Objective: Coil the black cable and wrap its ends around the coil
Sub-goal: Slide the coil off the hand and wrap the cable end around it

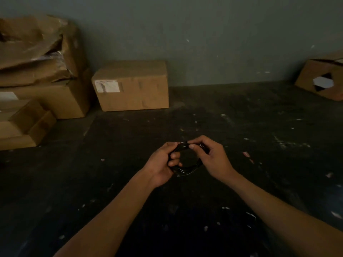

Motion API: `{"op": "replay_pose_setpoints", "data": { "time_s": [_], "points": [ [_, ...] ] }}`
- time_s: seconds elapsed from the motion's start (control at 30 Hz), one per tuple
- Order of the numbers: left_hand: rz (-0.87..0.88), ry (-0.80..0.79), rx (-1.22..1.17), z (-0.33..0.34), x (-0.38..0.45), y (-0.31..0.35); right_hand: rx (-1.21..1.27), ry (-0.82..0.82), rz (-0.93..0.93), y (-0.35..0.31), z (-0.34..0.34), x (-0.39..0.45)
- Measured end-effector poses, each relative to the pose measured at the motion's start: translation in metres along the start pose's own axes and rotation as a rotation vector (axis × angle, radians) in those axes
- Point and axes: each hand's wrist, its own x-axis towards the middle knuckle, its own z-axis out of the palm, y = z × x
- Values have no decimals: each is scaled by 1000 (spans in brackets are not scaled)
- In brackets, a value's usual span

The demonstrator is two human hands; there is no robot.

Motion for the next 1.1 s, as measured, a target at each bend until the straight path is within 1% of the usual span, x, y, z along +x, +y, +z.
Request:
{"op": "replay_pose_setpoints", "data": {
  "time_s": [0.1, 0.17, 0.27, 0.33, 0.37, 0.43, 0.5, 0.57, 0.73, 0.8, 0.87, 0.9, 0.97, 1.03, 1.1],
  "points": [
    [-63, 65, 64, 4, 11, -17, 8, -56, 105, 11, -6, -16],
    [-63, 159, 196, 9, 15, -27, 51, -118, 201, 16, -13, -27],
    [-42, 257, 370, 6, 22, -44, 67, -202, 441, 28, -27, -45],
    [-49, 277, 418, -1, 26, -54, -77, -259, 631, 42, -36, -57],
    [-56, 277, 434, -4, 27, -58, -195, -335, 699, 51, -42, -63],
    [-73, 280, 465, -9, 29, -65, -417, -566, 795, 67, -50, -74],
    [-78, 284, 496, -13, 31, -70, -517, -764, 884, 75, -54, -83],
    [-77, 278, 529, -16, 33, -74, -532, -853, 938, 77, -52, -89],
    [-71, 264, 586, -19, 32, -72, -567, -918, 928, 74, -46, -86],
    [-50, 260, 602, -21, 30, -69, -588, -918, 917, 71, -44, -77],
    [-27, 254, 621, -23, 27, -66, -563, -863, 911, 67, -44, -63],
    [-14, 248, 634, -23, 26, -63, -513, -804, 903, 64, -44, -55],
    [19, 239, 676, -23, 23, -59, -358, -627, 832, 54, -42, -35],
    [68, 239, 724, -20, 22, -54, -238, -452, 685, 39, -37, -14],
    [137, 244, 767, -15, 22, -48, -200, -355, 542, 21, -27, 5]
  ]
}}
